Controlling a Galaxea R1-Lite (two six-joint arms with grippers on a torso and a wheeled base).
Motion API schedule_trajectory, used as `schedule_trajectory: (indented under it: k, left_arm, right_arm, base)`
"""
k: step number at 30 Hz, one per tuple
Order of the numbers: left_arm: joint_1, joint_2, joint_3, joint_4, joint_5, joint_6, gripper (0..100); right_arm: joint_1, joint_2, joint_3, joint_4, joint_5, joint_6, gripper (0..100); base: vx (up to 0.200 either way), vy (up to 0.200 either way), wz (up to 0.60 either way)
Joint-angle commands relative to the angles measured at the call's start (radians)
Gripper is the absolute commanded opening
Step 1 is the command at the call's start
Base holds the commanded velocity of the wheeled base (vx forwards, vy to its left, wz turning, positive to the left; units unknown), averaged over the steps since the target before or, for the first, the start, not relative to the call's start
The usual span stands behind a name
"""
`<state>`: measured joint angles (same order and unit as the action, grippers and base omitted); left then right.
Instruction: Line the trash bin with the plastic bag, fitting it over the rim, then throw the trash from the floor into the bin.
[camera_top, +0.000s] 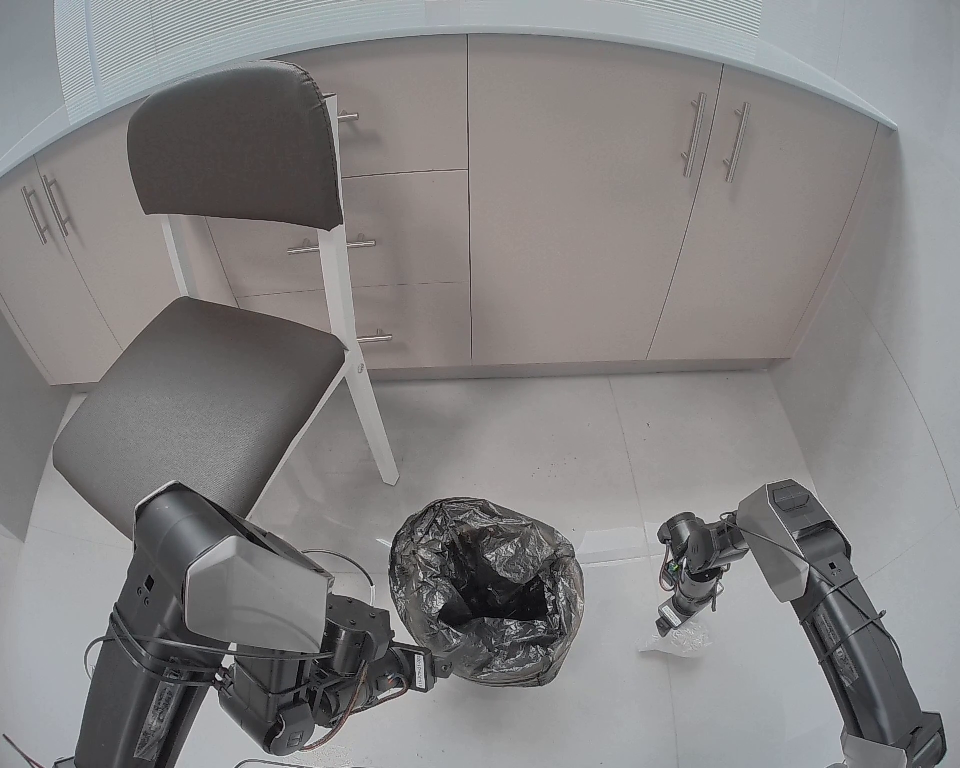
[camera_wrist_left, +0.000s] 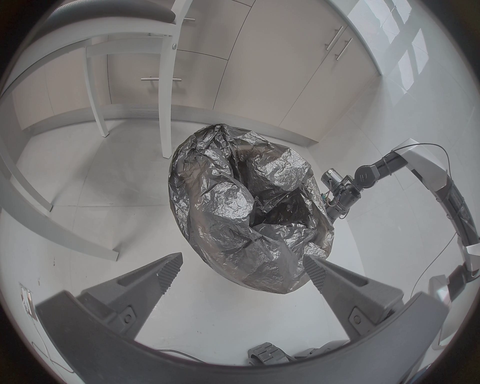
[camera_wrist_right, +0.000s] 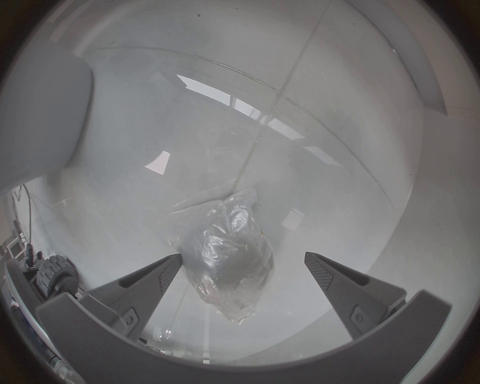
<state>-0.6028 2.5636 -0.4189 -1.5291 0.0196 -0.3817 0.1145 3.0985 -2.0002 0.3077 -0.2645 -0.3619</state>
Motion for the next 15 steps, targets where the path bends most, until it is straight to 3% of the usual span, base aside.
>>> schedule_trajectory:
  k: [1, 5, 7, 15]
  left_arm:
    - [0.0, 0.001, 0.0, 0.0, 0.0, 0.0, 100]
    - [0.0, 0.003, 0.0, 0.0, 0.0, 0.0, 100]
    - [0.0, 0.003, -0.001, 0.0, 0.0, 0.0, 100]
    - [0.0, 0.003, -0.001, 0.0, 0.0, 0.0, 100]
  right_arm:
    - [-0.001, 0.001, 0.0, 0.005, -0.039, 0.003, 100]
    - [-0.002, 0.001, 0.0, 0.019, -0.05, 0.0, 100]
    - [-0.006, 0.001, 0.0, 0.16, -0.047, -0.049, 100]
    - [-0.007, 0.001, 0.0, 0.179, 0.007, -0.058, 100]
  base:
    - [0.0, 0.0, 0.0]
    - [0.0, 0.0, 0.0]
    - [0.0, 0.0, 0.0]
    - [0.0, 0.0, 0.0]
